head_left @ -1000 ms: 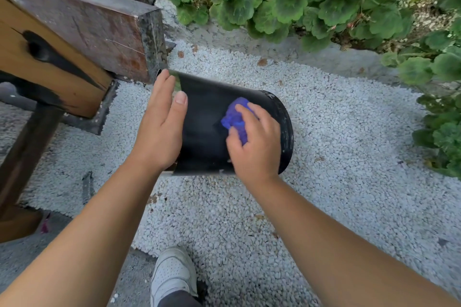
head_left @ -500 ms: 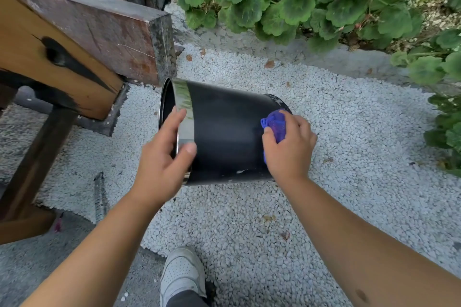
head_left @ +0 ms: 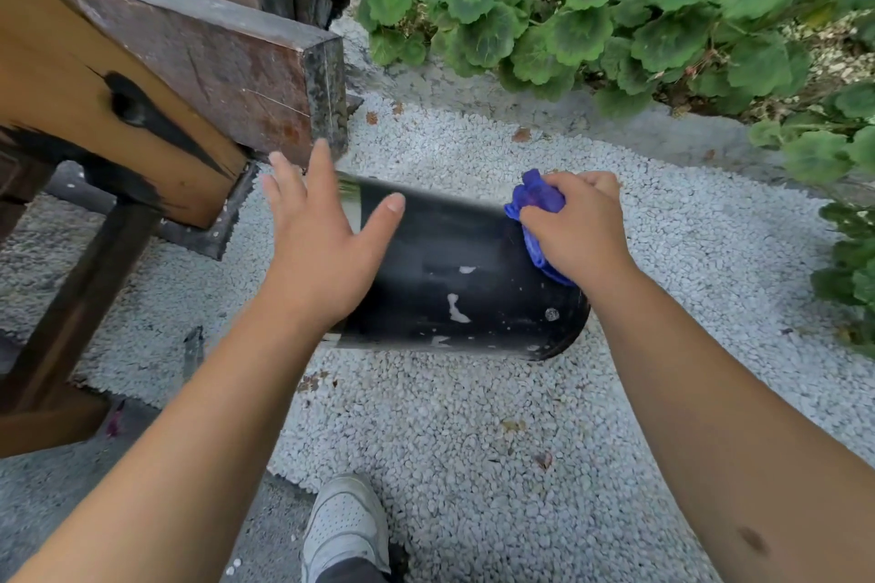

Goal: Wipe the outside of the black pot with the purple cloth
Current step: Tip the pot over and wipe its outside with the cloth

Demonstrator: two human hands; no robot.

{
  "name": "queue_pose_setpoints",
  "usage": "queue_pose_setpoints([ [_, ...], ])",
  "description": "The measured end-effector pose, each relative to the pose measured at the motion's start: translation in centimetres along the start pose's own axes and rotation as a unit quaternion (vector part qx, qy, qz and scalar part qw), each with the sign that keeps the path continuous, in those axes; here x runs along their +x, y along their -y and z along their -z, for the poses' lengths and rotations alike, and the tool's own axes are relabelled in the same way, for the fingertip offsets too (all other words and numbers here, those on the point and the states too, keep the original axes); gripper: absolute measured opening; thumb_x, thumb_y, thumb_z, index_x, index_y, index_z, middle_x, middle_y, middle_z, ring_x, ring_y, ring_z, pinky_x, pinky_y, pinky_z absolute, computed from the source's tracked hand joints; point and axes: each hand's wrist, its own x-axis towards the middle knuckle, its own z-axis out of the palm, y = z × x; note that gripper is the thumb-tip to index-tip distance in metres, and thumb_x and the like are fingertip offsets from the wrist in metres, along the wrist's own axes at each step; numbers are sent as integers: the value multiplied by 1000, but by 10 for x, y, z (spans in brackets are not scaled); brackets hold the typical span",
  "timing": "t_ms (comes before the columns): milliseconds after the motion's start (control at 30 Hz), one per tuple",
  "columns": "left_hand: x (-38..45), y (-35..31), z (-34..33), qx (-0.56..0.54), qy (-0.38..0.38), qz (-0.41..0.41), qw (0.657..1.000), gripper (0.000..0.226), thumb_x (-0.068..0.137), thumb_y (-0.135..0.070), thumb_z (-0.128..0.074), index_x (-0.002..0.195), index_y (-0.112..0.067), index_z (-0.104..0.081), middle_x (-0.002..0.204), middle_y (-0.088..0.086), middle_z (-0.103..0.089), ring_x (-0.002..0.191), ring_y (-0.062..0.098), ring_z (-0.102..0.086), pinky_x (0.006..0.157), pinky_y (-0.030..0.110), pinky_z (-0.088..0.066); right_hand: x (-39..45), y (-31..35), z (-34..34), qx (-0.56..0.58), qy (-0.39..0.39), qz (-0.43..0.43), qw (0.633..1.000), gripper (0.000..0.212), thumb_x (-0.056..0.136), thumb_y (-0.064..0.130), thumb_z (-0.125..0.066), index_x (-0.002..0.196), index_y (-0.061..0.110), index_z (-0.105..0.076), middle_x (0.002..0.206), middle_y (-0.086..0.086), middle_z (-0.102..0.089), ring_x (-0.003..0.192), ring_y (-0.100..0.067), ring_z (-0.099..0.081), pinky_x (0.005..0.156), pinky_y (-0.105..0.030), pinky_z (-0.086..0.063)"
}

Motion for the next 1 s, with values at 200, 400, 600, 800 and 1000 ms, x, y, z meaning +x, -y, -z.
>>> queue_pose_setpoints([
  [200, -18, 11, 8, -45, 25, -151, 987, 76, 84, -62, -48, 143, -14, -49, 144, 4, -53, 132, 17, -50, 112, 26, -36, 5, 3, -4, -7, -12, -1, 1000, 17, 82, 24, -64, 91, 37, -58, 107, 5, -36, 78, 9, -43, 60, 4, -30],
  [400, -28, 2, -7, 143, -27, -157, 977, 79, 85, -68, -41, 149, -21, -38, 164, 5, -13, 145, 29, -22, 114, 45, -26, 9, 4, 2, 1, -18, 0, 1000, 18, 82, 20, -64, 96, 30, -65, 107, 0, -42, 82, -3, -46, 63, 5, -28],
  [600, -15, -12, -5, 163, -24, -171, 971, 74, 90, -63, -29, 145, -16, -42, 153, 5, -39, 146, 27, -26, 105, 54, -27, -6, 40, 16, 93, -62, 30, 993, 12, 74, 20, -59, 75, 31, -63, 90, 4, -61, 80, -3, -53, 67, -18, -35],
  [800, -8, -9, -6, 69, -8, -213, 975, 87, 92, -72, -14, 136, -6, -50, 130, 10, -56, 126, 31, -48, 109, 54, -31, -68, 104, -19, 77, -19, 170, 982, 45, 81, 31, -60, 126, 34, -58, 122, 6, -53, 103, -19, -55, 86, -37, -50],
  [1000, -13, -9, -9, 78, -12, -216, 973, 97, 89, -77, -12, 139, -3, -47, 134, 13, -54, 131, 34, -46, 107, 57, -34, -75, 88, -34, -46, -47, 182, 981, 41, 84, 35, -57, 122, 23, -65, 131, 1, -59, 112, -32, -49, 95, -47, -43],
])
